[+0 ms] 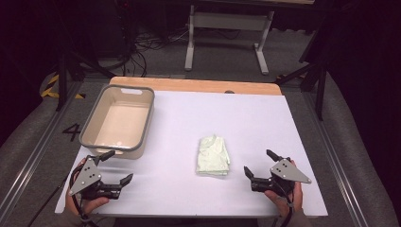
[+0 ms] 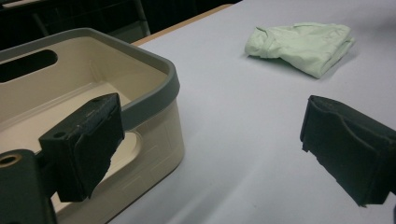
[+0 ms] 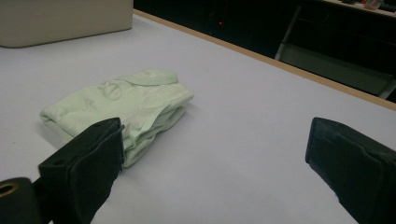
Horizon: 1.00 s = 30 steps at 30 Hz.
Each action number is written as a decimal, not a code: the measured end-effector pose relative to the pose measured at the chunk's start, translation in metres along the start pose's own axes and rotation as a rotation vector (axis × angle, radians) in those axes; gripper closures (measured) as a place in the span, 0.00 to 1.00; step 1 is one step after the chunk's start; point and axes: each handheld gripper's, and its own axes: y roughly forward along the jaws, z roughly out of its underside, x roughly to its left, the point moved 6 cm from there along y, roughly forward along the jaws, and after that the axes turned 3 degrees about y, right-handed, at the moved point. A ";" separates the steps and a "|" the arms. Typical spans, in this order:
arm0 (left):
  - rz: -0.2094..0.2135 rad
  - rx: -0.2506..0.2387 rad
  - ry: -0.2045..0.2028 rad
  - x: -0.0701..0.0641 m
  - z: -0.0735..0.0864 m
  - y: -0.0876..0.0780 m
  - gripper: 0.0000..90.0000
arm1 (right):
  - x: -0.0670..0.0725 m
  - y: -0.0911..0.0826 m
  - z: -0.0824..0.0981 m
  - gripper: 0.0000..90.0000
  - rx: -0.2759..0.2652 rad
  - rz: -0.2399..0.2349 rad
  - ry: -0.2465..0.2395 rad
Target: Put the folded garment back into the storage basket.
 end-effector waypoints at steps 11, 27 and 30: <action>-0.003 0.029 0.042 -0.009 0.004 -0.003 0.08 | -0.004 0.006 -0.004 0.08 0.007 0.014 0.042; 0.010 0.067 0.053 -0.013 0.009 0.000 0.08 | 0.012 0.057 -0.032 0.07 0.066 -0.084 0.079; 0.009 0.069 0.050 -0.013 0.010 0.000 0.08 | 0.016 0.070 -0.031 0.06 0.095 -0.096 0.077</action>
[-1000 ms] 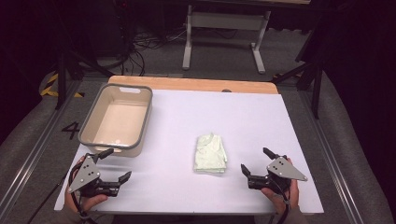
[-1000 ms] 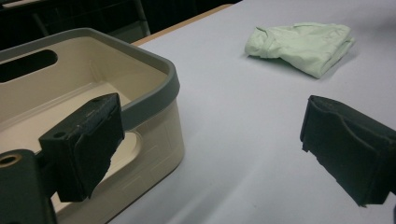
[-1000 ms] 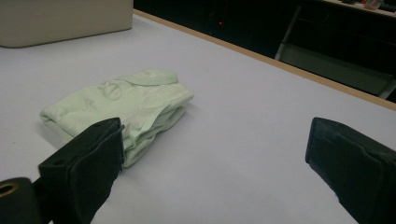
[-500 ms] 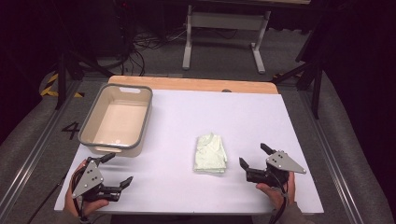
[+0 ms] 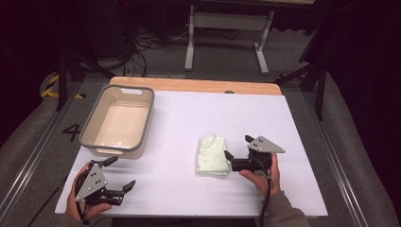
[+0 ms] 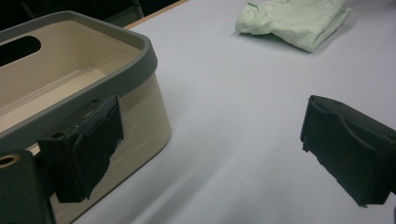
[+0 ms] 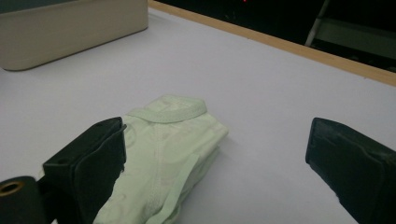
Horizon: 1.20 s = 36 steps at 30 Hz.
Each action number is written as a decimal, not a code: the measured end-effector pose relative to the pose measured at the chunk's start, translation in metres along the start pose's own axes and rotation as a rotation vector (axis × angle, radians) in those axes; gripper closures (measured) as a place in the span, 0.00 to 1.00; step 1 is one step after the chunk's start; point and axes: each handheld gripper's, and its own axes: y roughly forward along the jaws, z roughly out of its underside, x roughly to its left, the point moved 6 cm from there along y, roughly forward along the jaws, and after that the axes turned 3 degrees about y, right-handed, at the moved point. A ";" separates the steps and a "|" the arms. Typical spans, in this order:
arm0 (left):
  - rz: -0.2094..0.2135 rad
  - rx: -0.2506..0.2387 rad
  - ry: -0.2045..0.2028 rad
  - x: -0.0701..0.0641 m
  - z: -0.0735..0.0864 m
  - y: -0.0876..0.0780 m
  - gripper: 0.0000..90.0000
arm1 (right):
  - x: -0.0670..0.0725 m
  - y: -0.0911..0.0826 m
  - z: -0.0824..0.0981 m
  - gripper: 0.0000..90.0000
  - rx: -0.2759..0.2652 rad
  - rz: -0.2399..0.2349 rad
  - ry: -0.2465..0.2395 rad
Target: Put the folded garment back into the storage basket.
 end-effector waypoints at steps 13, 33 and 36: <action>0.014 -0.007 -0.006 -0.002 -0.001 0.001 0.07 | 0.012 0.041 0.012 0.05 0.116 -0.038 0.041; 0.018 0.018 0.002 -0.003 0.002 0.003 0.07 | 0.025 0.067 0.035 0.10 0.345 -0.092 0.044; 0.019 0.017 0.000 -0.003 0.002 0.004 0.07 | 0.030 0.065 0.034 0.19 0.338 -0.106 0.032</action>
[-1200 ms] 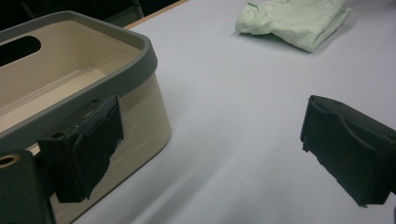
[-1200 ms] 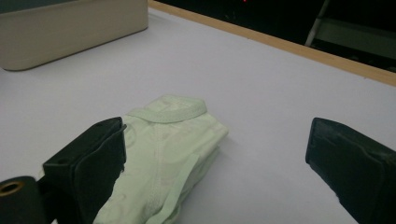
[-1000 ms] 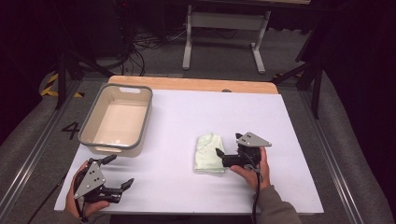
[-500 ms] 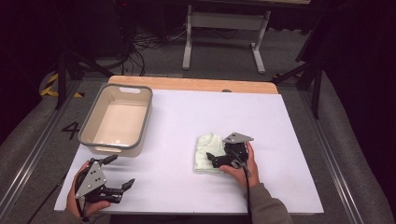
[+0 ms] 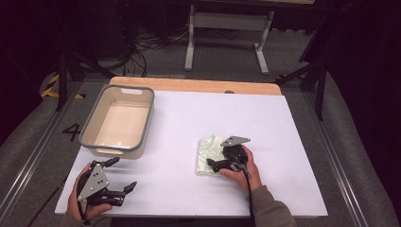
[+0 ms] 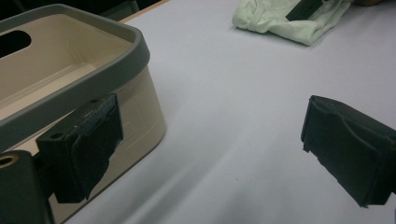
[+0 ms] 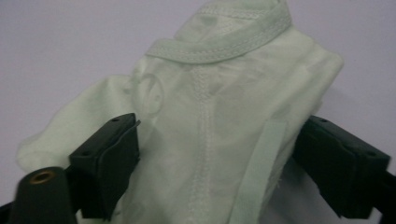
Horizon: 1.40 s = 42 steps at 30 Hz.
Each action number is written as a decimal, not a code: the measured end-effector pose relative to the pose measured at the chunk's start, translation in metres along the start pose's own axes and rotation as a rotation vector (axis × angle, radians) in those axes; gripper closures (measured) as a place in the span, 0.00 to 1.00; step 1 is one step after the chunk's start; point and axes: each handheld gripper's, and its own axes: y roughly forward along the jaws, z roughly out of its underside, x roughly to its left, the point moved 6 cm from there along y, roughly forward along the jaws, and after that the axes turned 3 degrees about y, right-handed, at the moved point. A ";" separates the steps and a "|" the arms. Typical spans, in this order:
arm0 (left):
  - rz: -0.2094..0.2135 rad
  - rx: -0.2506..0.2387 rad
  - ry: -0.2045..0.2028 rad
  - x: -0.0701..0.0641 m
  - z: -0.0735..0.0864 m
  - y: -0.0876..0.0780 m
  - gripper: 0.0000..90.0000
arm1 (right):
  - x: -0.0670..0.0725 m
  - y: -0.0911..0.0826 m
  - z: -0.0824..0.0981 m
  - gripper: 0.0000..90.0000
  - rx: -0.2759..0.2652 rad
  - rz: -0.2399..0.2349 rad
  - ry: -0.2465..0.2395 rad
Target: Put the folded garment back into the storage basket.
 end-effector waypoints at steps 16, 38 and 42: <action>0.008 0.015 0.008 -0.001 0.001 0.004 0.07 | 0.017 -0.005 0.001 0.80 -0.039 -0.099 -0.044; -0.001 0.003 0.003 0.000 0.000 0.000 0.07 | 0.008 -0.031 -0.013 0.83 -0.226 -0.104 0.009; 0.000 0.002 0.000 0.000 0.000 0.000 0.07 | 0.008 -0.036 -0.015 0.83 -0.253 -0.095 0.005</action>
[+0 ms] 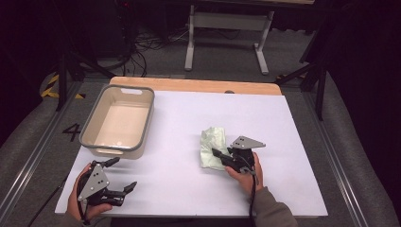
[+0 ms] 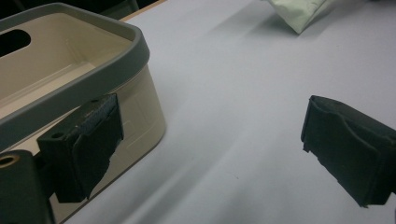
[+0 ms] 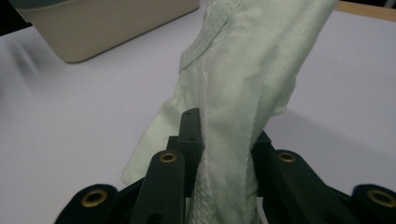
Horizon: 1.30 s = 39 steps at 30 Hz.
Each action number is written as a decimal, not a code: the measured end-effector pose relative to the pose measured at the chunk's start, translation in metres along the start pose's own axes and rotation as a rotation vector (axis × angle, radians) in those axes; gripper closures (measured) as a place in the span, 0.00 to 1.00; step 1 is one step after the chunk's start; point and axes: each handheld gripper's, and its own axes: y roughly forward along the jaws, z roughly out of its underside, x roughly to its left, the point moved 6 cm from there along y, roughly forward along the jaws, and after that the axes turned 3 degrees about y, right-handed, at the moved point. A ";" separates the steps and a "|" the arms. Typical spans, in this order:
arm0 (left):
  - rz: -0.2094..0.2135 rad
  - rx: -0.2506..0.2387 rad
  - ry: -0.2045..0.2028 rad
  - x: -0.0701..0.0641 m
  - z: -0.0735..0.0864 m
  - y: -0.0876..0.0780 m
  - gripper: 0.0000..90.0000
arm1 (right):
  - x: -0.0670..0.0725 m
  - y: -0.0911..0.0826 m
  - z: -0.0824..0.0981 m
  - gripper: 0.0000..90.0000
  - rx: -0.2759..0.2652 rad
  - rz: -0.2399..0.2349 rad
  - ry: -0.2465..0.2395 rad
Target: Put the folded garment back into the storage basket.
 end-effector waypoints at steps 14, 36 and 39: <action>-0.006 0.005 0.012 0.001 0.000 0.000 0.07 | -0.003 -0.013 -0.010 0.83 -0.073 0.026 -0.001; -0.002 0.009 0.005 0.001 0.001 0.001 0.07 | -0.009 -0.031 -0.021 0.83 -0.155 0.063 0.003; -0.002 0.008 0.003 0.000 0.001 0.001 0.07 | -0.009 -0.033 -0.021 0.83 -0.158 0.062 0.005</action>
